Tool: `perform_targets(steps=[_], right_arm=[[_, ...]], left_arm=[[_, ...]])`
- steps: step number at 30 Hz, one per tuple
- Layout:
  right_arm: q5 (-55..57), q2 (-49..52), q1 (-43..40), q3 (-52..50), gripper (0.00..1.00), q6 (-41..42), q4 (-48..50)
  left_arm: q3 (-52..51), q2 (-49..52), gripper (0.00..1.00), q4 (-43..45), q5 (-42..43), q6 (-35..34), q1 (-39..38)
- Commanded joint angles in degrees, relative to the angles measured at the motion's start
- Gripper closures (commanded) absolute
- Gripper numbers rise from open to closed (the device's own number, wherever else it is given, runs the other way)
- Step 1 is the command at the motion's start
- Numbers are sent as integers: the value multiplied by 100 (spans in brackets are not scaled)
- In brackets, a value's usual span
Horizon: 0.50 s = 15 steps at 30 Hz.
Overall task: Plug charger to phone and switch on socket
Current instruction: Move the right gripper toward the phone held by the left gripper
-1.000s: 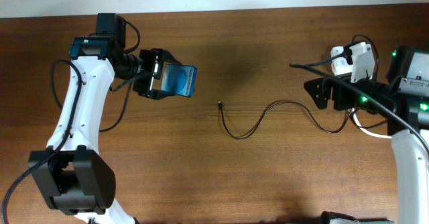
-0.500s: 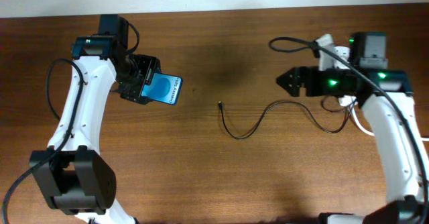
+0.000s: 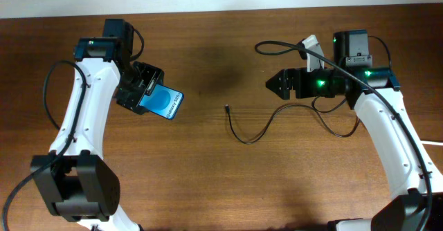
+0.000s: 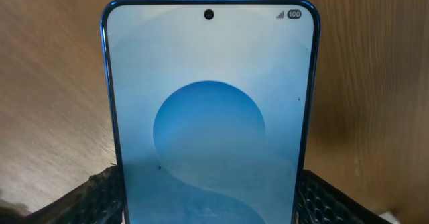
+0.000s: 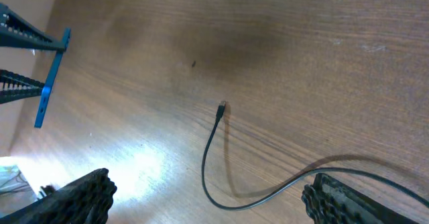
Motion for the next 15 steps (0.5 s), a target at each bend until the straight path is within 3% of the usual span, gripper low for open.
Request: perform_targets(steps=[1,15], right_arm=[[42,33,35,96,4,0,46],[39,33,37,94,4,0,42]], left_arm=[[-39,-280,100,46,439,813,-7],[-39,-280,100,284,1185,879,-7]])
